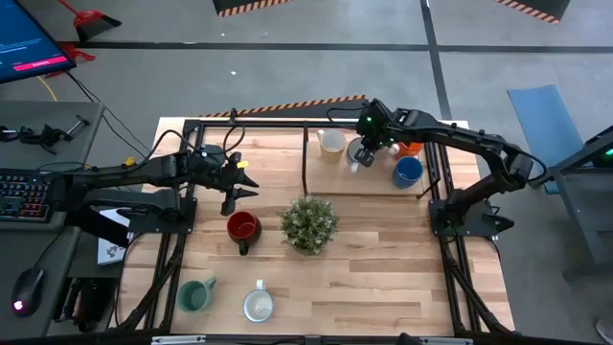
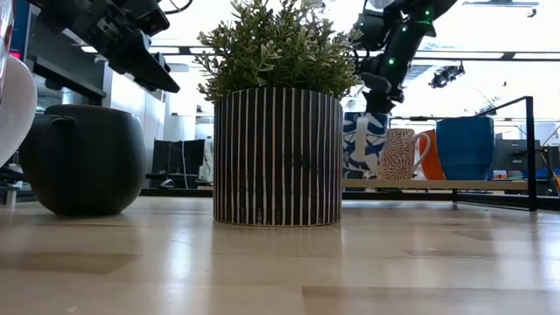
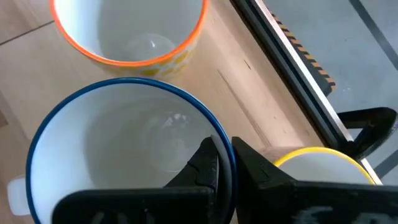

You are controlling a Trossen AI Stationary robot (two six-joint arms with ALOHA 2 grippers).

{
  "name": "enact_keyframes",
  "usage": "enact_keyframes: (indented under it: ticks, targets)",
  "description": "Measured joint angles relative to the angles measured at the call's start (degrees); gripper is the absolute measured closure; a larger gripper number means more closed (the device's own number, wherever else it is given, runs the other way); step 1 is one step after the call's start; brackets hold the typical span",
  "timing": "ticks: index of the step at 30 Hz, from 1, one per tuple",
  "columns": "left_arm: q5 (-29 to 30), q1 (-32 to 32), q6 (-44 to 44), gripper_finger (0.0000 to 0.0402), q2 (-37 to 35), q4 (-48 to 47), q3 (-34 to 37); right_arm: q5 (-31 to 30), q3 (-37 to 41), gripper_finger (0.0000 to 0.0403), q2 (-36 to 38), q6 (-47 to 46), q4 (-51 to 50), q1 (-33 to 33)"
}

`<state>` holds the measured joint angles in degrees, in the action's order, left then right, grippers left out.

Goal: Place coffee mugs
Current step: Put the patterned blue mug on the shelf

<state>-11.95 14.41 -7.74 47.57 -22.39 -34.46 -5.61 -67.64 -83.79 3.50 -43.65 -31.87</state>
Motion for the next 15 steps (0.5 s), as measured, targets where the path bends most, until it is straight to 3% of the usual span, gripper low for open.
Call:
enact_keyframes:
  ticks: [15]
  targets:
    - [0.7,0.0,-0.5,0.0298,0.0,0.0,0.0,2.7,-1.2,0.0403,-5.7,1.9,2.6,-2.4]
